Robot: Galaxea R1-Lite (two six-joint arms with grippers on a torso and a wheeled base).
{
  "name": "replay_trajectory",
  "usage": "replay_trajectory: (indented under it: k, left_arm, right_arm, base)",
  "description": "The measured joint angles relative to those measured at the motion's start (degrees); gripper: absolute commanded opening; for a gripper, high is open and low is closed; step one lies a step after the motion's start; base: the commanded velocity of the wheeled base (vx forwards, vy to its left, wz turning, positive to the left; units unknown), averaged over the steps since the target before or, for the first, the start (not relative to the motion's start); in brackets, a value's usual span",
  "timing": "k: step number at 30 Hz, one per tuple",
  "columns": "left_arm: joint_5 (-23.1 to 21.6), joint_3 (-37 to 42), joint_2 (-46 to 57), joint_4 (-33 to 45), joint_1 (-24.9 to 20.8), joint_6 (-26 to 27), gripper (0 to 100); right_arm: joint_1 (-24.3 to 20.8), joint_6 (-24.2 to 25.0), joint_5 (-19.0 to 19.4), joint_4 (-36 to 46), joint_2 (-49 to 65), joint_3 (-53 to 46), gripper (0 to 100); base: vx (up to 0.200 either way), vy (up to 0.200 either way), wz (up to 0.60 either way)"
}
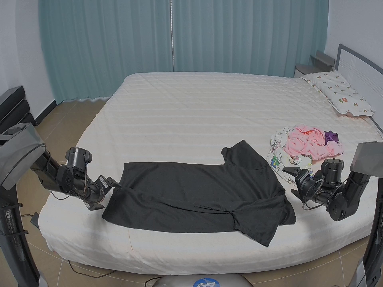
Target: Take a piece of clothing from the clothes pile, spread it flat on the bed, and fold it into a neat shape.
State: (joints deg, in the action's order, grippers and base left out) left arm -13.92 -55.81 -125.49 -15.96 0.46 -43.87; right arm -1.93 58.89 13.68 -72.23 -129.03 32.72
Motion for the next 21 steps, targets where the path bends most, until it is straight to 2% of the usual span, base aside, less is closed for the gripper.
replay_trajectory:
  k: [7, 14, 15, 21]
  left_arm:
    - [-0.8, 1.9, -0.8, -2.8, 0.4, 9.5, 100]
    - [-1.2, 3.5, -2.0, -4.2, 0.4, 12.0, 100]
    - [-1.1, 3.6, -2.2, -4.1, 0.4, 12.1, 0]
    - [-0.4, 3.9, -3.0, -3.9, 0.2, 12.2, 0]
  right_arm:
    - [-0.1, 0.0, 0.0, 0.0, 0.0, 0.0, 100]
    - [-0.2, -0.3, 0.0, 0.0, -0.2, 0.2, 100]
    - [-0.2, -0.3, 0.0, 0.0, -0.2, 0.2, 100]
    - [-0.2, -0.4, 0.0, 0.0, -0.4, 0.2, 100]
  base:
    - [0.0, 0.0, 0.0]
    - [0.0, 0.0, 0.0]
    - [0.0, 0.0, 0.0]
    - [0.0, 0.0, 0.0]
